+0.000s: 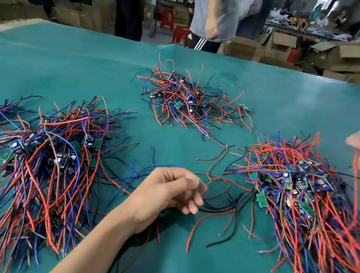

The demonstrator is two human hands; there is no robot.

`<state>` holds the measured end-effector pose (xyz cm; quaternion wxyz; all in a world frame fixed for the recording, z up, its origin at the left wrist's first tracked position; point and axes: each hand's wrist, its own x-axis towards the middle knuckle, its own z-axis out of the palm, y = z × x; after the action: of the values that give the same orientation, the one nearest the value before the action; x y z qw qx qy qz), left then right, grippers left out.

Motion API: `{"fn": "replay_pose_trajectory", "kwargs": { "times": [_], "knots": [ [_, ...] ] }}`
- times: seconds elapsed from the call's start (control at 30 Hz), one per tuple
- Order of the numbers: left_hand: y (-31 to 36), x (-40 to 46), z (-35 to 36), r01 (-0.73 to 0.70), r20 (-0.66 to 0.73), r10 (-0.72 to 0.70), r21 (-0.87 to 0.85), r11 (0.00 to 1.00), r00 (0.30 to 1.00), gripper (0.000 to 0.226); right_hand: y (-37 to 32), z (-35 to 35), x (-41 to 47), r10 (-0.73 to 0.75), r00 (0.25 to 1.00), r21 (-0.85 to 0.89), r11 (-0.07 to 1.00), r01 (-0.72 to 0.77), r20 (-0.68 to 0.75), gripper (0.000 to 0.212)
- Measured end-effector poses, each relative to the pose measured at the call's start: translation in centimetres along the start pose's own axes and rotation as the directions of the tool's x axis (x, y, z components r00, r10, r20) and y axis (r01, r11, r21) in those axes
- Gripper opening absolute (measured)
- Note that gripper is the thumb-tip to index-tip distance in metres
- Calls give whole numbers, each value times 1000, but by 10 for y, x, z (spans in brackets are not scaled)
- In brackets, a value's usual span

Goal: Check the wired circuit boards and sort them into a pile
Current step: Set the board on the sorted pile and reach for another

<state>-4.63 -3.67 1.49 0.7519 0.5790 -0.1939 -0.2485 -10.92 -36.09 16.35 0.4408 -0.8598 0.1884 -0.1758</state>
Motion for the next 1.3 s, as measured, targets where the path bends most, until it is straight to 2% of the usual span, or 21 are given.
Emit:
{"fn": "replay_pose_trajectory", "kwargs": {
  "times": [0.07, 0.17, 0.23, 0.3, 0.33, 0.4, 0.47, 0.53, 0.63, 0.73, 0.8, 0.87, 0.97, 1.03, 1.1, 1.17, 1.23, 1.3],
  "knots": [
    [-1, 1, 0, -4, -5, 4, -14, 1000, 1000, 23, 9, -11, 0, 16, 1000, -203, 979, -19, -15, 22],
    [-2, 1, 0, -6, -5, 6, -19, 1000, 1000, 18, 15, -8, -5, 43, 993, -371, 929, 0, 107, 12],
    [-3, 1, 0, -8, -10, 8, -23, 1000, 1000, 17, 10, -2, -4, -25, 987, -596, 795, 115, 158, 22],
    [-3, 2, 0, -8, -12, 8, -30, 1000, 1000, 17, -4, 15, 5, -177, 982, -697, 696, 173, 68, 31],
    [-3, 2, 0, -6, -14, 6, -29, 1000, 1000, 17, -14, 25, 9, -245, 969, -696, 689, 204, 41, 34],
    [-3, 2, 0, 1, -19, -2, -24, 1000, 1000, 16, -33, 57, 18, -335, 937, -657, 686, 314, 98, 29],
    [-3, 3, -1, 6, -20, -7, -30, 1000, 1000, 16, -49, 99, 32, -335, 913, -599, 689, 407, 234, 18],
    [-3, 3, -1, 11, -18, -12, -39, 999, 1000, 17, -58, 148, 51, -274, 897, -586, 683, 436, 348, 11],
    [-2, 3, 0, 7, -26, -8, -47, 999, 1000, 16, -47, 215, 77, -169, 904, -629, 668, 398, 392, 12],
    [-2, 3, -1, 6, -31, -8, -51, 999, 999, 13, -26, 252, 88, -123, 950, -668, 684, 291, 288, 32],
    [-1, 3, 0, 9, -31, -11, -50, 999, 999, 15, -20, 261, 91, -134, 973, -634, 741, 224, 187, 33],
    [0, 3, 0, 14, -33, -15, -49, 999, 999, 16, -26, 258, 92, -105, 983, -515, 841, 168, 149, 31],
    [0, 3, 1, 24, -64, -28, -73, 997, 998, 17, -47, 233, 76, -115, 980, -154, 978, 141, 164, 20],
    [1, 5, 1, 25, -129, -44, -147, 989, 991, 17, -53, 211, 49, -115, 984, 95, 990, 103, 136, 22],
    [4, 9, 0, 20, -202, -83, -296, 955, 976, 19, -47, 195, 15, -131, 973, 249, 965, 81, 191, 23],
    [6, 11, -1, 11, -235, -127, -440, 898, 964, 31, -35, 185, -22, -162, 941, 312, 948, 64, 299, 23],
    [8, 11, -3, 5, -242, -146, -502, 865, 959, 47, -20, 182, -51, -204, 895, 321, 944, 74, 396, 19],
    [8, 10, -4, -4, -256, -152, -520, 854, 955, 53, -7, 183, -67, -212, 831, 248, 964, 92, 514, 16]
  ]
}}
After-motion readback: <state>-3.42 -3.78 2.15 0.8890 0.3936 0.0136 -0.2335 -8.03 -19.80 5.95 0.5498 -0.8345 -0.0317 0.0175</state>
